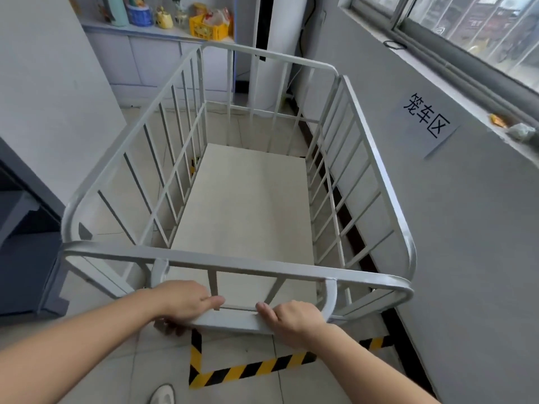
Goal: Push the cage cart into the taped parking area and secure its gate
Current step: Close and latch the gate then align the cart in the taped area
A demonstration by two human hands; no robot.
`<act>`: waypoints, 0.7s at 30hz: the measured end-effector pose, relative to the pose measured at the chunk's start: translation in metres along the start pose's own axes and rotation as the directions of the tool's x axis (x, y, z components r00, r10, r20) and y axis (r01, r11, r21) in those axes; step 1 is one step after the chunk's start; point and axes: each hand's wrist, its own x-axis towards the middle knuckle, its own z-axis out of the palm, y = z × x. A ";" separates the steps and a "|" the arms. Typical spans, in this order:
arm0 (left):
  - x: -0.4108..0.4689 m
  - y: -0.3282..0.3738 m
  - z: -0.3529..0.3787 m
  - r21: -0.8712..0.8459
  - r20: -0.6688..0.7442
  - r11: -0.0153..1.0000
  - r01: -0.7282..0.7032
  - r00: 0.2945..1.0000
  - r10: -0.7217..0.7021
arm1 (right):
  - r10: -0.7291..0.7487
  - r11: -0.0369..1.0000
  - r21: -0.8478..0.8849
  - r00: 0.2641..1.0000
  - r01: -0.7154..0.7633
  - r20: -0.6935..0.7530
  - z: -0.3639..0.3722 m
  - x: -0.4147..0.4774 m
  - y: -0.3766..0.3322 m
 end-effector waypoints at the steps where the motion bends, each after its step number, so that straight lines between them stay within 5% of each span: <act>1: 0.000 0.003 0.000 -0.014 0.014 0.999 0.037 0.999 -0.037 | -0.024 1.000 -0.006 1.000 0.024 0.004 0.000 0.000 0.001; 10: 0.007 -0.003 0.010 -0.003 0.115 0.978 0.210 0.971 -0.209 | -0.130 0.990 0.053 0.991 0.128 0.043 0.000 0.004 0.005; 16: 0.009 -0.002 0.005 -0.095 0.285 0.974 0.204 0.943 -0.170 | -0.127 0.988 0.102 0.986 0.116 0.108 -0.001 0.008 0.007; 21: 0.011 -0.002 0.006 -0.097 0.286 0.981 0.167 0.949 -0.133 | -0.114 0.989 0.107 0.982 0.098 0.154 -0.004 0.008 0.007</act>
